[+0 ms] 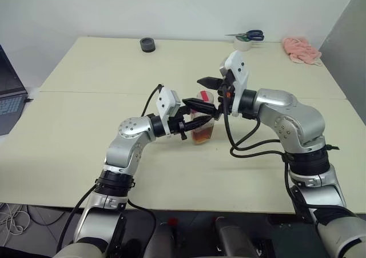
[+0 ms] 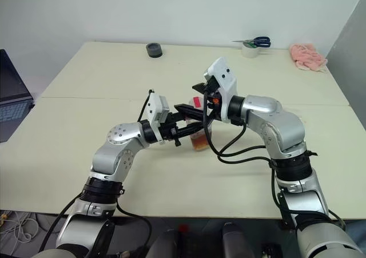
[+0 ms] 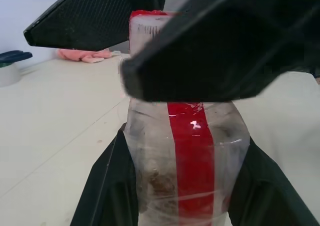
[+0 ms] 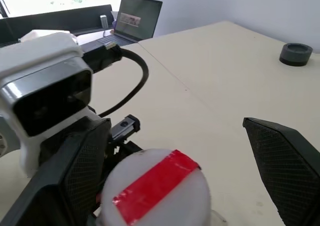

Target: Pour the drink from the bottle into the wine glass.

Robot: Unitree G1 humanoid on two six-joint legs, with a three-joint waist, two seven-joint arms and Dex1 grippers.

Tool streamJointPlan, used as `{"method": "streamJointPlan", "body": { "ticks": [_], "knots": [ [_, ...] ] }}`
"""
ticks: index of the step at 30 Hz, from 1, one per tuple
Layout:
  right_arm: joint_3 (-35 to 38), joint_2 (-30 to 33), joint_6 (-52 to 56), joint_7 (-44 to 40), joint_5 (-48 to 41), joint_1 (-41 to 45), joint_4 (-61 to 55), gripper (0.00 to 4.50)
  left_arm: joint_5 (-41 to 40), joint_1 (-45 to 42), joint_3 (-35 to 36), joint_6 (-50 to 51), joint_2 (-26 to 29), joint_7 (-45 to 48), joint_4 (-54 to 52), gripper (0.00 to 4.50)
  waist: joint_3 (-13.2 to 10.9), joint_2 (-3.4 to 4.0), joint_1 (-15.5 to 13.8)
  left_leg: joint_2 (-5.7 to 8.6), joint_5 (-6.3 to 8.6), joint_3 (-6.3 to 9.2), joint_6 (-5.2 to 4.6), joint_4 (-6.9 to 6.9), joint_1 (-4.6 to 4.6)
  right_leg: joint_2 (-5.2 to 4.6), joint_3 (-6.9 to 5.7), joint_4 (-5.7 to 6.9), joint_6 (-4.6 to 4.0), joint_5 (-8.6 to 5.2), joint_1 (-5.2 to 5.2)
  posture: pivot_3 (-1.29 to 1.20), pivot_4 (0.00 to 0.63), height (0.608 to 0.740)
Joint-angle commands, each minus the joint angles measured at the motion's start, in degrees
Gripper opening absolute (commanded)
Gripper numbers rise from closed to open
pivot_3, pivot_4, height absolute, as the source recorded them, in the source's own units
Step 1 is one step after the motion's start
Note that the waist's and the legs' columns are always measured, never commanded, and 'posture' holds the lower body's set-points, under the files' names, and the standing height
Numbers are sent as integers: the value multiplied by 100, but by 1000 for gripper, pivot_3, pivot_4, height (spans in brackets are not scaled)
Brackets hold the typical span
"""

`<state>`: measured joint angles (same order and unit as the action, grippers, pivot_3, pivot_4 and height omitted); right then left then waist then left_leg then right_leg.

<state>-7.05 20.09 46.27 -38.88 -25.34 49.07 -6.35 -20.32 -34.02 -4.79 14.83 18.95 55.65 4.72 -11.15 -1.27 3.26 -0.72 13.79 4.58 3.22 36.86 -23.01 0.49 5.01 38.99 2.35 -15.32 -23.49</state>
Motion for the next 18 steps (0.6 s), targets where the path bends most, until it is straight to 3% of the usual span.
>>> {"method": "streamJointPlan", "body": {
  "ticks": [1,18],
  "knots": [
    [55,33,-218,-32,89,190,26,4500,-91,-103,87,-81,-1,-41,-216,1716,0,0,1,0,0,0,0,0,0,0,0,0,0,0,0,0,150,740],
    [240,612,-183,-384,32,62,-26,4500,-96,-103,93,-94,37,-92,-184,1716,0,0,1,0,0,0,0,0,0,0,0,0,0,0,0,0,150,740]
  ]
}}
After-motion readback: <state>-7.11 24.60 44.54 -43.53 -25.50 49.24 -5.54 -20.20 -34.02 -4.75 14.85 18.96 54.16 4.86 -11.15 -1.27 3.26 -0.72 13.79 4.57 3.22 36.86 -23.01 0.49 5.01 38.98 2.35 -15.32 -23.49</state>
